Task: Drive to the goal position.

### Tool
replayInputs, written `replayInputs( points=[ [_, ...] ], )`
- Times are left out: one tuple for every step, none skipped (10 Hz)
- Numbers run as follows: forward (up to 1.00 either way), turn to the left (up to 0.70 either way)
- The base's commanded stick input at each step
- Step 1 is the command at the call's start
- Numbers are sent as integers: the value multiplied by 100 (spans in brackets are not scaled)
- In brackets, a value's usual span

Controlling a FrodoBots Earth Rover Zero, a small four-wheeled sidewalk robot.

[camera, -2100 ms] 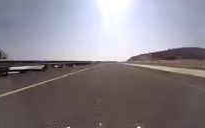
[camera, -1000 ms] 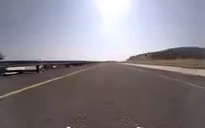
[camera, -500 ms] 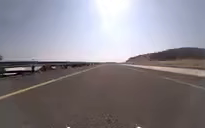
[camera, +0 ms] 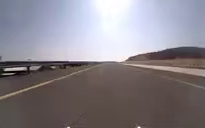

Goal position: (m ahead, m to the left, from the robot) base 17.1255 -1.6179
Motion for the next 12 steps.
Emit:
replayInputs(
  points=[
    [70, 0],
    [70, 0],
    [70, 0],
    [70, 0],
    [70, 0],
    [70, 0],
    [70, 0],
    [70, 0],
    [70, 0],
    [70, 0],
    [70, 0],
    [70, 0]
  ],
)
